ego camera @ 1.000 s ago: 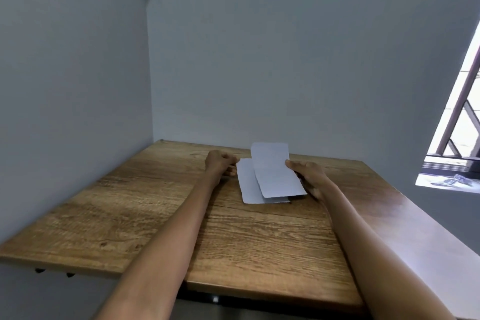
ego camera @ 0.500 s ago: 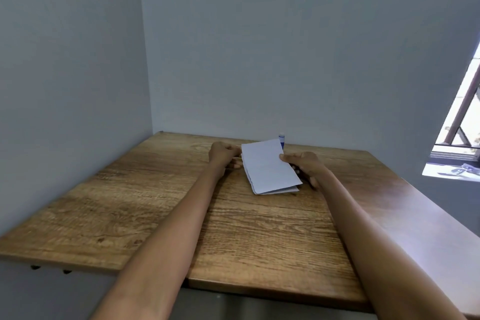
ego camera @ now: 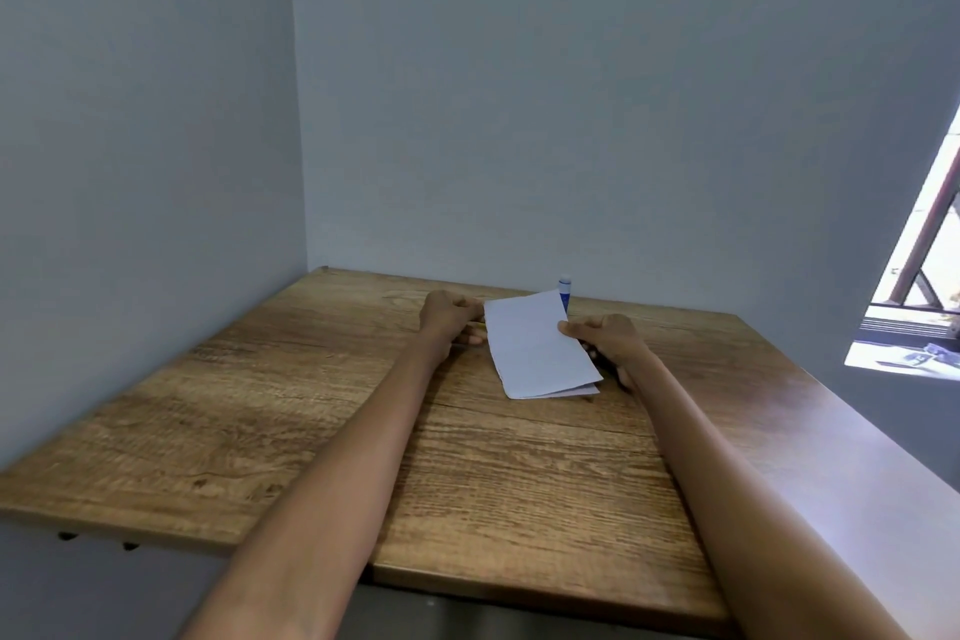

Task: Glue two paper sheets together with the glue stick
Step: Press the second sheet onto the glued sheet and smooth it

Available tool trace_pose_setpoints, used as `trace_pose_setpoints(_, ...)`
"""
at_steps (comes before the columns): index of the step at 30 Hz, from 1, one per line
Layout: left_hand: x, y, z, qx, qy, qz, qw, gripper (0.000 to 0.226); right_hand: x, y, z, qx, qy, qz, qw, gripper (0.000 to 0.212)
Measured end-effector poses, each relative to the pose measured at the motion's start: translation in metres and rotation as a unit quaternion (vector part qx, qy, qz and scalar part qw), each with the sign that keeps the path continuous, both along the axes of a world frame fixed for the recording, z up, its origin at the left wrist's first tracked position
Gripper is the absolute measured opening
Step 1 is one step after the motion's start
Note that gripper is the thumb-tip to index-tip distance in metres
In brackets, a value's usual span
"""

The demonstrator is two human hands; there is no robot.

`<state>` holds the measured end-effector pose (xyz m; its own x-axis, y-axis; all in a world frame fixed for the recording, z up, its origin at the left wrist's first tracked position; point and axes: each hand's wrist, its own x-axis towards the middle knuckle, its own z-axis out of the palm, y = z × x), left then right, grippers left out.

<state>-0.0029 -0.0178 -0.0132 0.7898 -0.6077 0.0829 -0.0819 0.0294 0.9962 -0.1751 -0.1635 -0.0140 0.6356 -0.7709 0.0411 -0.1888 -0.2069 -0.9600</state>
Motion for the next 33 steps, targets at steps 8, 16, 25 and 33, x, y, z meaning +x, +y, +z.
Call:
trace_pose_setpoints(8, -0.001, 0.0, 0.001, 0.002, 0.007, -0.003, 1.0, 0.013, 0.001, 0.001, -0.001, -0.009, -0.01, 0.004, 1.0, 0.02)
trace_pose_setpoints(16, -0.004, -0.001, 0.001, -0.004, 0.008, -0.01, 1.0, 0.012, 0.002, 0.002, -0.002, -0.02, -0.021, -0.004, 1.0, 0.019)
trace_pose_setpoints(25, -0.009, 0.005, 0.003, 0.009, 0.042, -0.059, 0.997, 0.007, 0.002, 0.001, -0.006, -0.048, -0.045, -0.036, 0.997, 0.015)
trace_pose_setpoints(33, -0.011, 0.006, 0.002, -0.017, 0.04, -0.018, 0.999, 0.008, -0.002, 0.007, -0.004, -0.034, -0.061, -0.023, 0.997, 0.024)
